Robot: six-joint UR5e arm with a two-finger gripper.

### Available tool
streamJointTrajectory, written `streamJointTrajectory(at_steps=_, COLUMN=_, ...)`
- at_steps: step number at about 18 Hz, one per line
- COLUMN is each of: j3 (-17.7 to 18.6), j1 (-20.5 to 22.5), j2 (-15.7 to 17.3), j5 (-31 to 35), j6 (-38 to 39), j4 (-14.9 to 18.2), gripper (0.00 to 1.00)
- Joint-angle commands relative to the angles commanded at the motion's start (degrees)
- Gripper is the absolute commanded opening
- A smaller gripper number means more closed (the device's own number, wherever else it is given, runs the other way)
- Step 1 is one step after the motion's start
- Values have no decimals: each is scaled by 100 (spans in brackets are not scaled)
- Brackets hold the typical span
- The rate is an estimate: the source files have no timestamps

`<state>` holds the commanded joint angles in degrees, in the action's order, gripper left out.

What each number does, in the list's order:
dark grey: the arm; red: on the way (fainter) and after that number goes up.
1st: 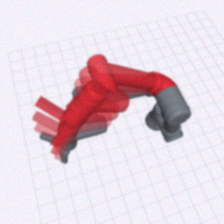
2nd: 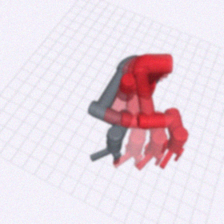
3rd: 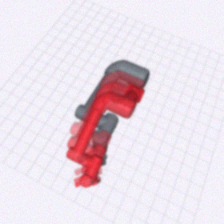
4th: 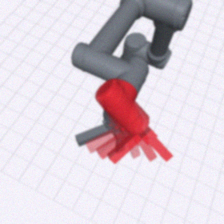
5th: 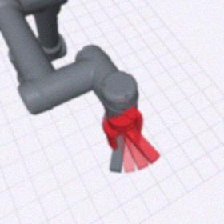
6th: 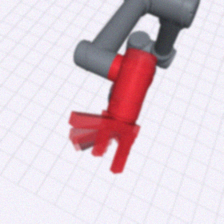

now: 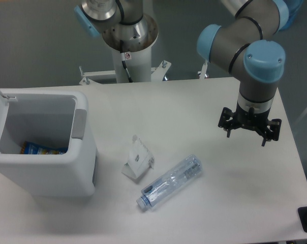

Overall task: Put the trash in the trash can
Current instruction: 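Move the gripper over the white folded paper item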

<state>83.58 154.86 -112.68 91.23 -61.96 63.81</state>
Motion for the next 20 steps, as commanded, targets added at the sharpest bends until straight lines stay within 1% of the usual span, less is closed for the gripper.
streamJointTrajectory(at_steps=3, j3=17, j1=-9, j2=-9, j5=9, j6=18, j4=0, gripper=100)
streamJointTrajectory(at_steps=5, j3=149, j1=-9, j2=35, j5=-44, j6=52, j4=-9, gripper=100)
streamJointTrajectory(at_steps=6, j3=228, j1=-9, j2=53, j5=-53, j6=70, j4=-96, gripper=100)
streamJointTrajectory(at_steps=7, j3=342, j1=-17, j2=62, j5=-105, j6=79, j4=-262, gripper=100)
streamJointTrajectory(at_steps=8, j3=534, j1=-26, j2=140, j5=-158, j6=157, j4=-472, gripper=100)
streamJointTrajectory(at_steps=9, j3=789, j1=-61, j2=332, j5=-219, j6=384, j4=-640, gripper=100)
streamJointTrajectory(at_steps=10, j3=1000, j1=-122, j2=508, j5=-298, j6=648, j4=-737, gripper=100)
streamJointTrajectory(at_steps=11, j3=1133, j1=-193, j2=579, j5=-412, j6=781, j4=-747, gripper=100)
streamJointTrajectory(at_steps=13, j3=1318, j1=-368, j2=659, j5=-475, j6=791, j4=-730, gripper=100)
streamJointTrajectory(at_steps=14, j3=1414, j1=-517, j2=677, j5=-466, j6=808, j4=-721, gripper=100)
streamJointTrajectory(at_steps=18, j3=1994, j1=-1053, j2=703, j5=-422, j6=809, j4=-764, gripper=100)
streamJointTrajectory(at_steps=20, j3=2118, j1=-1291, j2=712, j5=-431, j6=843, j4=-756, gripper=100)
